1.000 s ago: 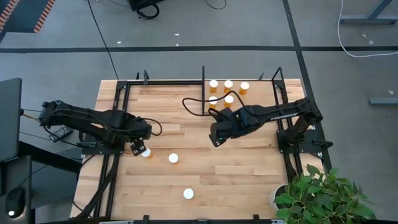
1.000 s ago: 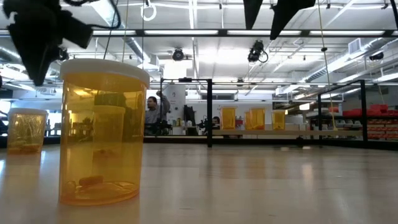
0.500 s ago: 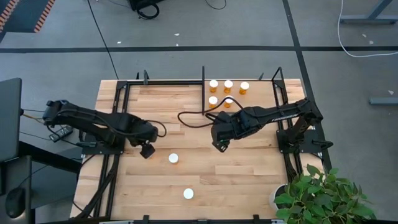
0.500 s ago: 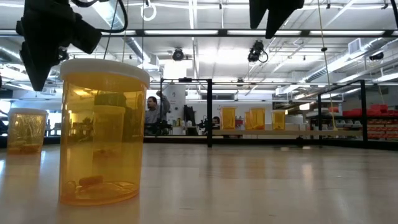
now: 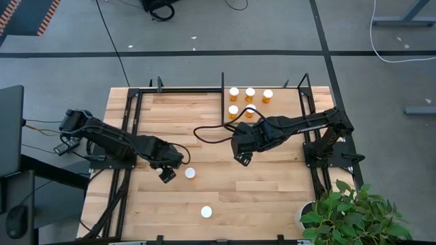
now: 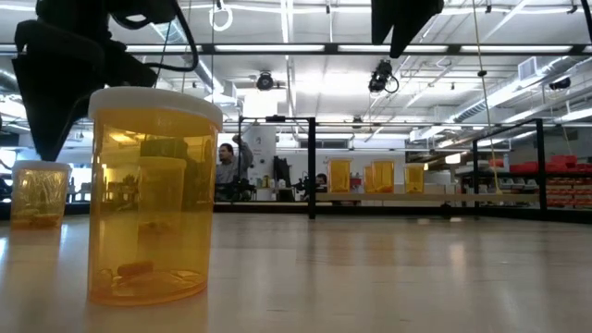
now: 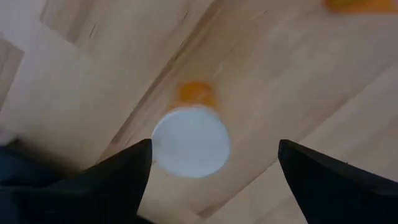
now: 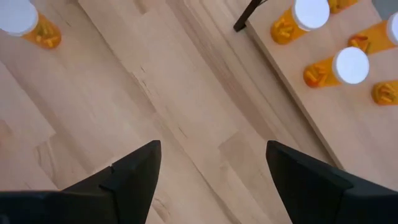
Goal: Pick and place medicine bottles onto shelf by color
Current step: Put the orange pill bottle on the shelf
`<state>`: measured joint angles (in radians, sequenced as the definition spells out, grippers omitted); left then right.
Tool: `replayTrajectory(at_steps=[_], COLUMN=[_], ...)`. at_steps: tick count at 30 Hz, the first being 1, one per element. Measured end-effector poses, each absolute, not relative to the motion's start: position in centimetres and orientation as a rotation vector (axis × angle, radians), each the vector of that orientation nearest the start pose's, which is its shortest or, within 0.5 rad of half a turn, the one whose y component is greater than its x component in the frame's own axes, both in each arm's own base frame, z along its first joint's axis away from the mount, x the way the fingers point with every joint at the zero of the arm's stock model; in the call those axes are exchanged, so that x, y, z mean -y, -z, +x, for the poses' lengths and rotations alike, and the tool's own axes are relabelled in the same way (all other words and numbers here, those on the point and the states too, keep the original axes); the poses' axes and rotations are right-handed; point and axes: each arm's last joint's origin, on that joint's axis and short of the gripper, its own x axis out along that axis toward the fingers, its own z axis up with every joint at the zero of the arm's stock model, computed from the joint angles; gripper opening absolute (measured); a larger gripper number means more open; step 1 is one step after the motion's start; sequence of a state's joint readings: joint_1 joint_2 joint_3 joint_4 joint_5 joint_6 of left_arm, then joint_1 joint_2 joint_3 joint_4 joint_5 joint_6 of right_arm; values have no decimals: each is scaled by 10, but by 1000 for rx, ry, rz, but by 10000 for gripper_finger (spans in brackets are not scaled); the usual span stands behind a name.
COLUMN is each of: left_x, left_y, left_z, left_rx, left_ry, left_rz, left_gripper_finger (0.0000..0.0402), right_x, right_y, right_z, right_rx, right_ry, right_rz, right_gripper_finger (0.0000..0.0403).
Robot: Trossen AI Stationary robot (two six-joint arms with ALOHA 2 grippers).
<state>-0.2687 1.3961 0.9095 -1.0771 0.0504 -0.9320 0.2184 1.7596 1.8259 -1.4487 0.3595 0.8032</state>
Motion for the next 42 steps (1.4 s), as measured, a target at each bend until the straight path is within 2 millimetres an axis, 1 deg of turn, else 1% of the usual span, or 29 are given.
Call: replayTrajectory(at_steps=[4,18,26,33,38,42], left_x=[59,60,61,59,54,47], left_y=[-200,-185,-184,-184,-184,-184], left_z=[211,218,221,222,223,225], left_rx=[-1577,-1632,-1622,-1611,-1612,-1613], left_ry=[-499,-481,-469,-461,-469,-467], left_rz=[-526,-417,-413,-418,-431,-433], left_gripper_finger=[342,305,282,249,224,218], right_x=[-61,-61,-61,-61,-61,-61], right_y=[-346,-346,-346,-346,-346,-346], right_z=[322,322,322,322,322,322], right_rx=[-1167,-1149,-1146,-1146,-1147,-1150], right_ry=[632,662,668,669,669,669], right_rz=[298,324,333,333,332,332], right_gripper_finger=[298,298,298,298,298,298])
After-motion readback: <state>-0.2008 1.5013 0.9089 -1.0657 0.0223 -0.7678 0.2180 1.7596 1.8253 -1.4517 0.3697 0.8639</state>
